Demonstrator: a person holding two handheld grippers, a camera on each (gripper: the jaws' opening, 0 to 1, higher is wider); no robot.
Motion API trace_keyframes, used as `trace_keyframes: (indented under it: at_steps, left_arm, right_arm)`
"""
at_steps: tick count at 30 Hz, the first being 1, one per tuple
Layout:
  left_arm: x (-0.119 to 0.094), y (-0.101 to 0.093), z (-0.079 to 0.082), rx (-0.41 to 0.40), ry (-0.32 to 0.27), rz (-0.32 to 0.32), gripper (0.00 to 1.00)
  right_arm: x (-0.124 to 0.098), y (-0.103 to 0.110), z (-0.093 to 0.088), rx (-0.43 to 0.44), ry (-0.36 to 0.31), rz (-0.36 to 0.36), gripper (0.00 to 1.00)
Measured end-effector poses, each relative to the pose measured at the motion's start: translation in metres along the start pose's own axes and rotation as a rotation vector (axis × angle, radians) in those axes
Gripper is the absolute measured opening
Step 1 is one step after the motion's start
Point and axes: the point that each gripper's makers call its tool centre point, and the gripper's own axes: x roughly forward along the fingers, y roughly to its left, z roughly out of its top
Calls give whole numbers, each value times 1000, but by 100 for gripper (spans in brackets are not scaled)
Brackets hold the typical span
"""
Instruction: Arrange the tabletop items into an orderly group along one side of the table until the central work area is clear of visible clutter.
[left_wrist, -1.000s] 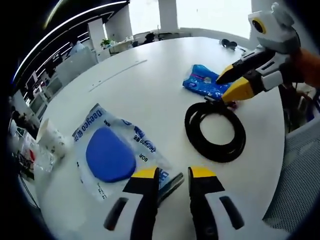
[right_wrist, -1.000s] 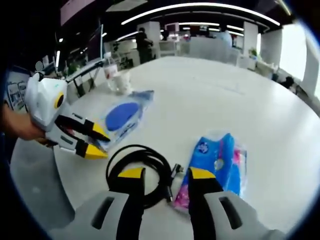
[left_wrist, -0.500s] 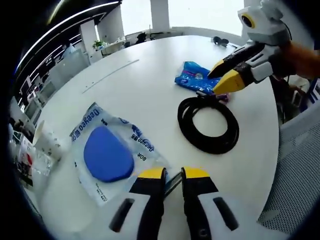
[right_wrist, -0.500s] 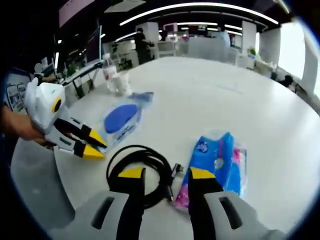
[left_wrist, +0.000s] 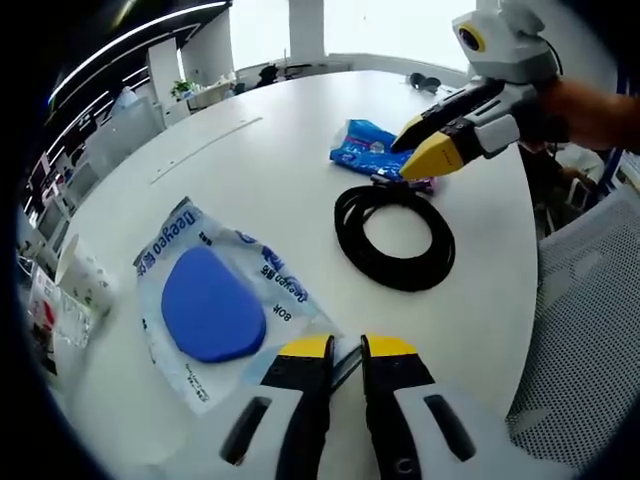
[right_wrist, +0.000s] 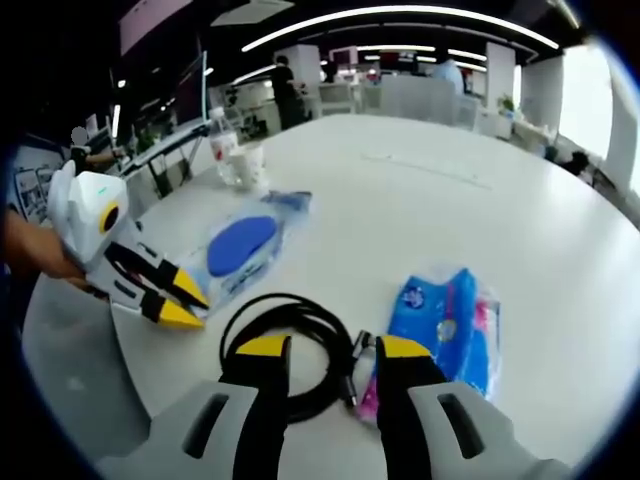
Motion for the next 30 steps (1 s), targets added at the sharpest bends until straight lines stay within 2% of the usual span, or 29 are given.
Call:
trace_keyframes:
  at_steps: [16,30]
  left_arm:
    - [-15,-1,-18,-27,39,-9,11]
    - [-26,10,-32,-34,46,29,12]
  right_arm:
    - [3,10,3,-11,-3,16,30]
    - [6,14,5,-18,-6,21,30]
